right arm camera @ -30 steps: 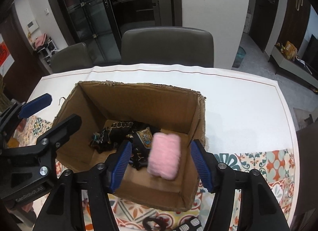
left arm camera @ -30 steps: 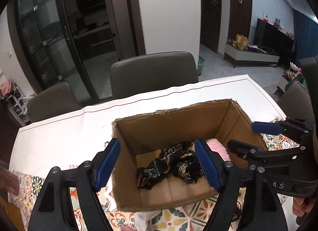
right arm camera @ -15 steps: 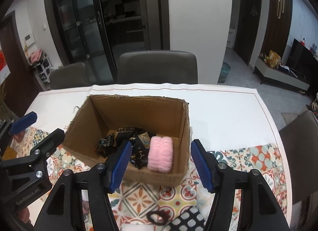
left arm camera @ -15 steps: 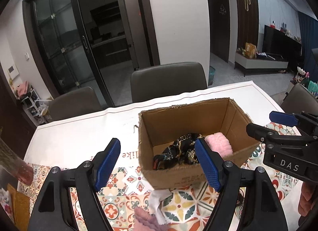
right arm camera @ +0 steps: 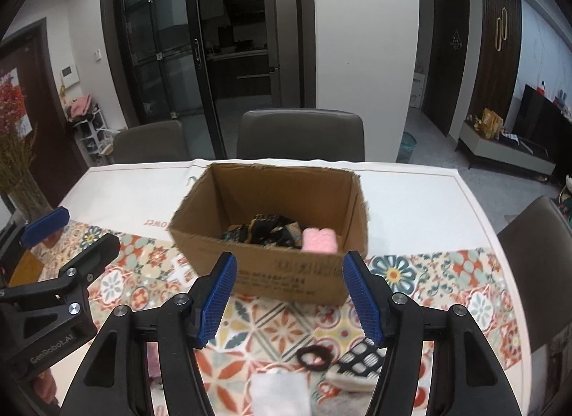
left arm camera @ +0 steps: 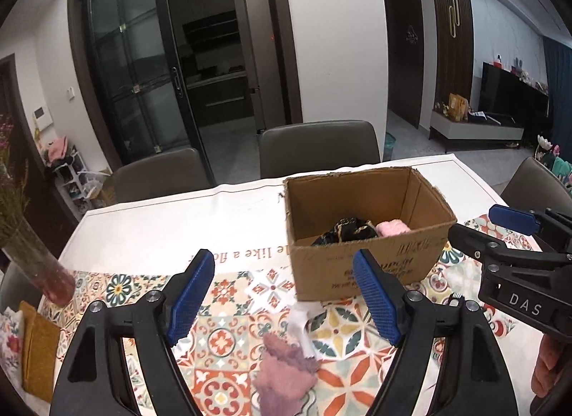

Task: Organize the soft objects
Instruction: 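Withdraw both tools from the box back toward the remaining items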

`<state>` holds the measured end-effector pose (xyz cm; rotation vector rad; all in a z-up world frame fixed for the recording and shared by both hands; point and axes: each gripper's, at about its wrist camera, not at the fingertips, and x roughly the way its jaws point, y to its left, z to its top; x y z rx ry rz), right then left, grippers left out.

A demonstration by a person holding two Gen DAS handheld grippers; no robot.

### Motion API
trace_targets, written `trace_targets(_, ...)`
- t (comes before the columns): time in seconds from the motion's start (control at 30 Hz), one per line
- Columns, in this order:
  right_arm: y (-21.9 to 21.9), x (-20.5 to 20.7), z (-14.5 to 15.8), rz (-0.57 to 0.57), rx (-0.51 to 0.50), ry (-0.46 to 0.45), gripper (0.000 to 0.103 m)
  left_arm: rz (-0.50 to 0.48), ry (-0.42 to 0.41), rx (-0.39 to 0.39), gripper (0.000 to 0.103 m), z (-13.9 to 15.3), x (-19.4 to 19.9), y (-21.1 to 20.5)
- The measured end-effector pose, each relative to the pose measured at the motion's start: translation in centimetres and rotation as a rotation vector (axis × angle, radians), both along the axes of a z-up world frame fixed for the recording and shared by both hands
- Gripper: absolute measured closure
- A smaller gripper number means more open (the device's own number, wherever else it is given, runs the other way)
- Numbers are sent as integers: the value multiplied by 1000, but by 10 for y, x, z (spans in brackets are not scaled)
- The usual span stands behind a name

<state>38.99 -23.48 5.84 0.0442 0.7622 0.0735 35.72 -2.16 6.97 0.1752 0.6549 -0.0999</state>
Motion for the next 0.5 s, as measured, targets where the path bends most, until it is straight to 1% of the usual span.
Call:
trace_targets(0.13, 6, -18, -5, -6, 7, -14, 40, 10, -40, 28, 17, -1, -22, 5)
trace_targets(0.3, 12, -43, -16, -3, 48, -46, 40, 24, -63, 51, 16, -9, -45, 10)
trace_targets(0.37, 14, -52, -21, -4, 58, -60, 40, 22, -65, 46, 16, -14, -52, 13)
trace_targets(0.5, 13, -67, -31, -47, 95, -82, 40, 32, -70, 30, 15, -26, -67, 20)
